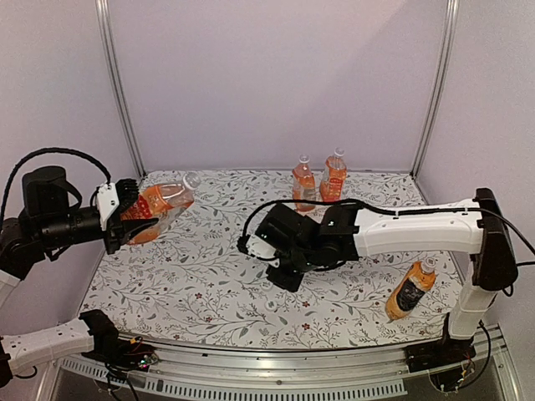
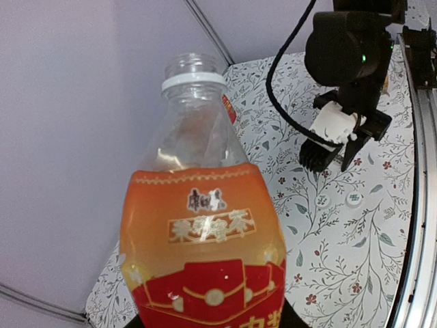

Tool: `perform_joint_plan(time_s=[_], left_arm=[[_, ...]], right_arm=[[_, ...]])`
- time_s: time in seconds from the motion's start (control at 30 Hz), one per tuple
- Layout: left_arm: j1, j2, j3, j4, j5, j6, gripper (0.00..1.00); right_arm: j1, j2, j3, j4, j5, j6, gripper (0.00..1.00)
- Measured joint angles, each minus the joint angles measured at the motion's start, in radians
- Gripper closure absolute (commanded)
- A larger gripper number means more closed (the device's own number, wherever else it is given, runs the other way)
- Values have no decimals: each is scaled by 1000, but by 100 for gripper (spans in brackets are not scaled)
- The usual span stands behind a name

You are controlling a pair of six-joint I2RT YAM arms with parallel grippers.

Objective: Unscrew the bottle caps

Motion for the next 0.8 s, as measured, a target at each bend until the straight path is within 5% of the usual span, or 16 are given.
perform_joint_plan(time_s=[0.2,0.5,0.57,0.67,0.8], left_arm=[[2,0,-3,22,-7,-19,77],[14,13,2,23,0,-22,76],[16,31,16,23,4,-27,76],[22,43,32,24,14,-36,76],[24,36,35,24,31,-44,76]], right_arm=[[-21,198,-2,-123,-48,191,100],[-74,257,-2,-159,-86,249,96],[-75,269,1,-160,-95,257,86],[-75,270,2,-162,-95,266,58],[-75,271,6,-172,-95,282,41]])
